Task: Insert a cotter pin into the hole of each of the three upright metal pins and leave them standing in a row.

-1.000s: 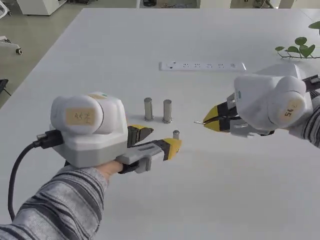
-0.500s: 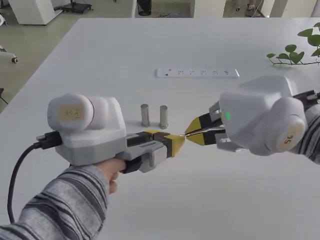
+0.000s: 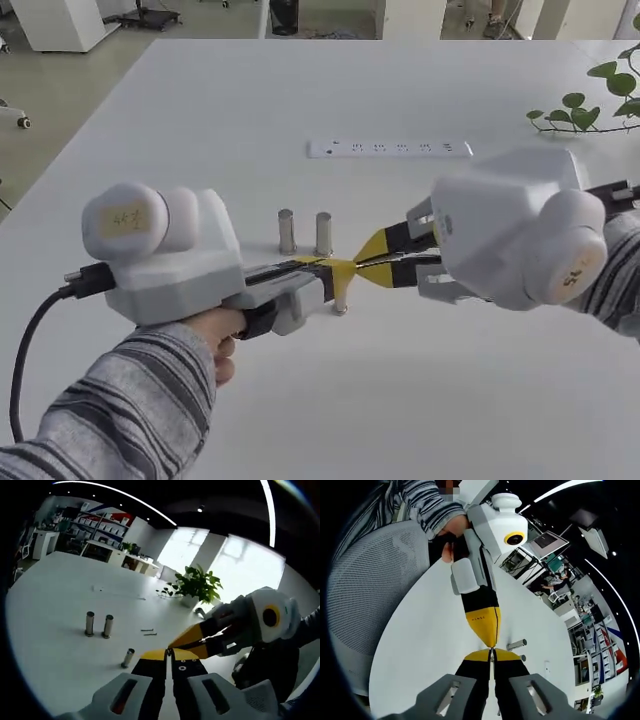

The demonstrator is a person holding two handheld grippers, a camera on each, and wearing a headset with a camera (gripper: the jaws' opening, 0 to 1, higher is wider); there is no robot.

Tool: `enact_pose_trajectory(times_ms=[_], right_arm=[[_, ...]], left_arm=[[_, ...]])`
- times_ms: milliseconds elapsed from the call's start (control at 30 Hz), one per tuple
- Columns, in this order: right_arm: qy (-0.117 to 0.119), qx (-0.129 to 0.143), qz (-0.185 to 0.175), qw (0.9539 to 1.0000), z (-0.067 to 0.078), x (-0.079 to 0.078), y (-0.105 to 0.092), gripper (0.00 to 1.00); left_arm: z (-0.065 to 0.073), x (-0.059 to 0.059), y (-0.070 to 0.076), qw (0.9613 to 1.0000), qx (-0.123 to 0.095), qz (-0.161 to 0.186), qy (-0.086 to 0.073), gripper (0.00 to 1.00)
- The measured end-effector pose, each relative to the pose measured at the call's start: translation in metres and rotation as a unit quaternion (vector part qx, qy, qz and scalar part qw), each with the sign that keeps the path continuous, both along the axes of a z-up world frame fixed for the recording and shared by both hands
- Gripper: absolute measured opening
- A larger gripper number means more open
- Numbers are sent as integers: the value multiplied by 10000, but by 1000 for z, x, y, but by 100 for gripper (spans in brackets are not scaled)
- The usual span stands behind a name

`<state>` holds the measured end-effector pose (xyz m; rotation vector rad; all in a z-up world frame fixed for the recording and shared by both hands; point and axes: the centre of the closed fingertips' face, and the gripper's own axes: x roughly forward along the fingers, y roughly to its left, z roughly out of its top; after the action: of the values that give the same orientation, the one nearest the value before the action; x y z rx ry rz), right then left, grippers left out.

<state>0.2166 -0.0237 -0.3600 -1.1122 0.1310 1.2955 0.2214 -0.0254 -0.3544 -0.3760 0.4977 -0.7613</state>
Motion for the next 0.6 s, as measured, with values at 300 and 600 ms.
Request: enact_pose_trajectory(times_ms=[300,600], right_arm=[[6,36,-100,9999,-1,-1,0,0],[433,327,-453,9975,-3,-2,-7,0]], left_arm=[[-1,-1,-2,9999,47,-79,-51,0],[-3,-3,-8,9989,228,-350,-202,0]])
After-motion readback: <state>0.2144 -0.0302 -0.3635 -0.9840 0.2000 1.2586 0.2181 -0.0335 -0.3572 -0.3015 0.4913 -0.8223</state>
